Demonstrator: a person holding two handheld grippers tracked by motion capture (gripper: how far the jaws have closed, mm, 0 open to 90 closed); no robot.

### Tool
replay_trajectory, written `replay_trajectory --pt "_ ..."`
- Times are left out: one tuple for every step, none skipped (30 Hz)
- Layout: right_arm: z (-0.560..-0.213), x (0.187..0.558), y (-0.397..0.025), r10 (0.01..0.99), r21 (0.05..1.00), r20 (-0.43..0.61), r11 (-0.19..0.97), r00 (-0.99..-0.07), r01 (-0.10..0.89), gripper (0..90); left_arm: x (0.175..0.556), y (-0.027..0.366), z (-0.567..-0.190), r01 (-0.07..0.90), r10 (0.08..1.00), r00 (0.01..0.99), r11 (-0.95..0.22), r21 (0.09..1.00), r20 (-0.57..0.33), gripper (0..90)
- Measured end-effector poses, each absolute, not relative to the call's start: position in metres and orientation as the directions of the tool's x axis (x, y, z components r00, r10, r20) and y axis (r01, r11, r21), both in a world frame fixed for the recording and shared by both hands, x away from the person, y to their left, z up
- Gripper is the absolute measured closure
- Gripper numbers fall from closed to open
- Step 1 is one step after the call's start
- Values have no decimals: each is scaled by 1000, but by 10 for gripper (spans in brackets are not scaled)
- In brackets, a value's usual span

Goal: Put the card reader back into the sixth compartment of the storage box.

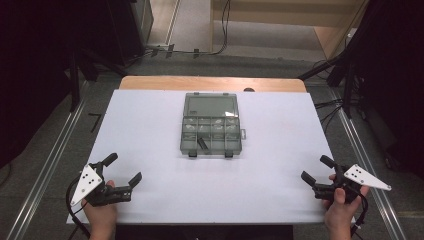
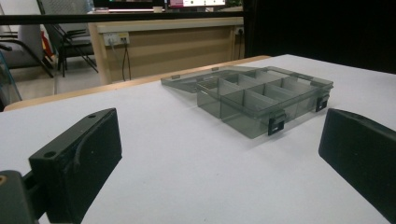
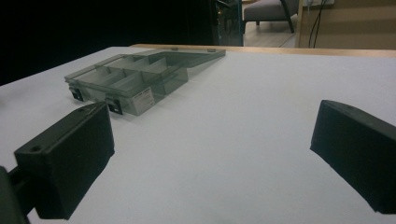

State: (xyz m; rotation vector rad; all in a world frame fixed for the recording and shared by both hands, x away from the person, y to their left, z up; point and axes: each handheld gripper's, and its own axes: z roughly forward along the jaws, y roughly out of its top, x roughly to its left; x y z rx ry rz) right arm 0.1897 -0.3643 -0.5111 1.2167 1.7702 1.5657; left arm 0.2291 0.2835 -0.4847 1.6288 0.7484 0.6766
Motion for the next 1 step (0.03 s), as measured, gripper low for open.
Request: replay_trajectory --pt "-511 190 -364 848 952 198 -48 -491 301 0 229 283 -485 112 777 629 -135 985 35 0"
